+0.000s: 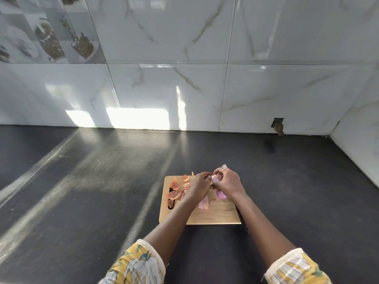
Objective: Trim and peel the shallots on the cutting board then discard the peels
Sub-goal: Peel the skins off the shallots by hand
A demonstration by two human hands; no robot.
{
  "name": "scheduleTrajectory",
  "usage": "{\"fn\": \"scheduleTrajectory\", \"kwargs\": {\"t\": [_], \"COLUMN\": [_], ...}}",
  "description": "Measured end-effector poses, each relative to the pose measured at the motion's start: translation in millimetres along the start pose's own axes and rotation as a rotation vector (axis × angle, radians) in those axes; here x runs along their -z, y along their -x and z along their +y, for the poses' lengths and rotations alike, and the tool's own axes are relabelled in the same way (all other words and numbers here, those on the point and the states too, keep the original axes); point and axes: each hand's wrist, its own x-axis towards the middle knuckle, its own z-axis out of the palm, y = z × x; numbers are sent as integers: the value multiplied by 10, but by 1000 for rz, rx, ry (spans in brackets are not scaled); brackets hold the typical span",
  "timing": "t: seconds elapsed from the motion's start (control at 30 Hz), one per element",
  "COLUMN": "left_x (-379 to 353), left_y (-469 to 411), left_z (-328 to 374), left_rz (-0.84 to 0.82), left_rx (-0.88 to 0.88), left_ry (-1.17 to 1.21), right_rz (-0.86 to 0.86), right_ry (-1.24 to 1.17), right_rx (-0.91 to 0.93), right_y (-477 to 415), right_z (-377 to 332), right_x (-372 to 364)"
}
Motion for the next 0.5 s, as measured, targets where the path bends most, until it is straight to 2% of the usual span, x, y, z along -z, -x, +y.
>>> {"fn": "scheduleTrajectory", "kwargs": {"t": [0.2,0.4,0.5], "left_x": [3,231,409], "left_y": [18,29,44], "left_z": [-22,-118,-209], "left_rz": [55,275,344], "left_rx": [-55,-122,-172], "left_ry": [66,227,215], "right_rz": [-29,280,314], "right_ry": [-57,-359,-358], "right_rx": [-9,-65,-37], "right_y": [4,73,106], "right_z": [27,-13,-29], "right_x": [19,135,151]}}
